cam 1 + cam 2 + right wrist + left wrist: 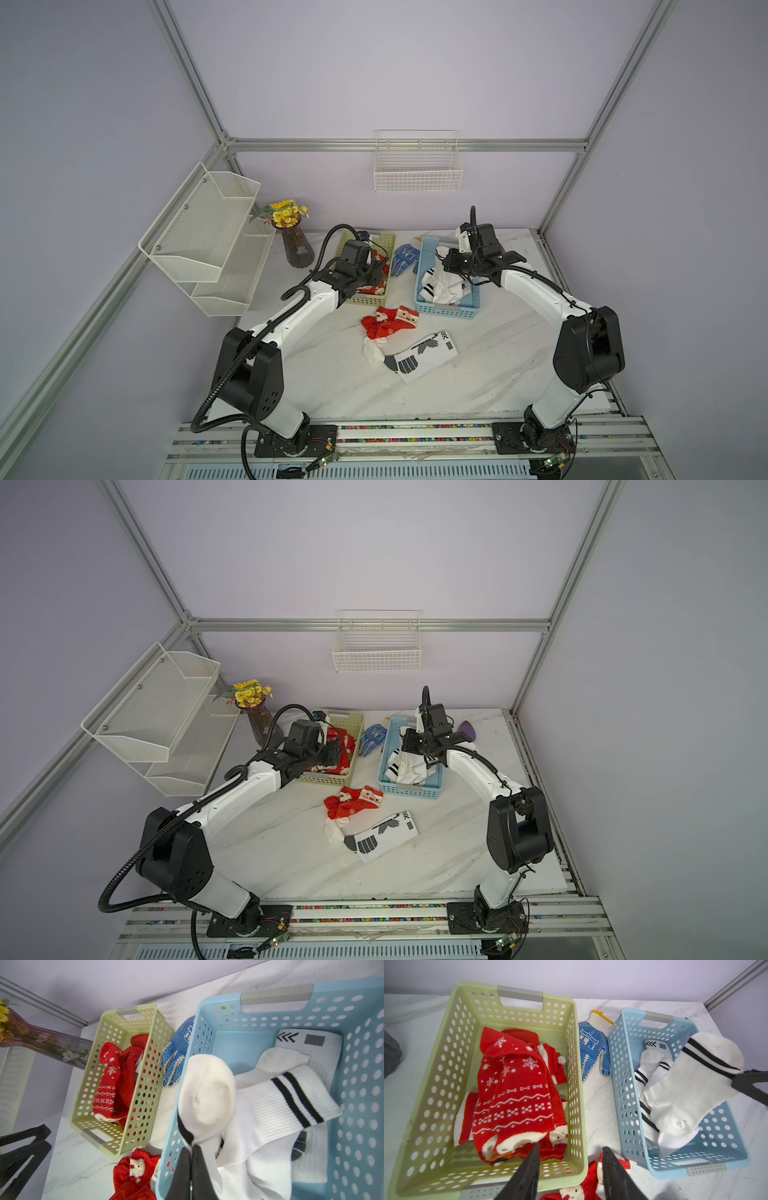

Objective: Sort the socks into the basket by color
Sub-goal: Place the sock in the bin.

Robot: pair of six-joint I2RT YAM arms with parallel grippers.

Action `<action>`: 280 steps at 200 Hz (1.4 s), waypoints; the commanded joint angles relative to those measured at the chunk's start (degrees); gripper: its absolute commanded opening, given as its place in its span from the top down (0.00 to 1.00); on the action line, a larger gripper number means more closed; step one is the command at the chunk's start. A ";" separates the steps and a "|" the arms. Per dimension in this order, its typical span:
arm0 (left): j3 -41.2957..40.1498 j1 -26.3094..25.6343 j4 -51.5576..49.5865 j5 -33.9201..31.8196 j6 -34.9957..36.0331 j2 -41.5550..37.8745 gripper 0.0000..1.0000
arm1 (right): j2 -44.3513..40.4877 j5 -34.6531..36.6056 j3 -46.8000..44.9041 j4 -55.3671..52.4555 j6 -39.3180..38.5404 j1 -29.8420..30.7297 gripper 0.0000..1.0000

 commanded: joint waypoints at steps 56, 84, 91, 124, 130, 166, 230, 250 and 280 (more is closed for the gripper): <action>1.83 -0.74 0.34 -0.03 -1.03 0.11 0.52 | 2.87 0.81 -0.33 2.23 -2.59 -3.85 0.95; 2.21 -1.00 0.06 -0.20 -1.20 0.29 0.52 | 3.86 0.79 -0.06 2.50 -2.93 -5.04 0.95; 2.15 -1.09 0.06 -0.21 -1.25 0.29 0.52 | 4.13 0.83 0.02 2.57 -3.00 -5.30 0.95; 2.08 -1.27 -0.03 -0.30 -1.56 0.29 0.52 | 5.49 0.85 0.28 2.63 -3.21 -6.29 0.95; 2.09 -1.33 0.00 -0.30 -1.56 0.29 0.51 | 5.67 0.85 0.16 2.76 -3.21 -6.44 0.95; 2.11 -1.36 -0.27 -0.30 -1.56 0.09 0.51 | 6.51 1.09 -0.25 3.20 -3.49 -6.91 0.95; 2.43 -1.68 -0.63 -0.46 -1.56 -0.62 0.51 | 8.31 1.02 -0.60 3.99 -3.28 -7.63 0.95; 2.65 -1.70 -0.73 -0.47 -1.56 -0.76 0.51 | 8.66 1.20 -0.69 4.08 -3.27 -7.85 0.95; 2.83 -1.79 -1.39 -0.82 -1.47 -1.33 0.51 | 9.02 1.16 -0.86 4.12 -3.25 -8.04 0.94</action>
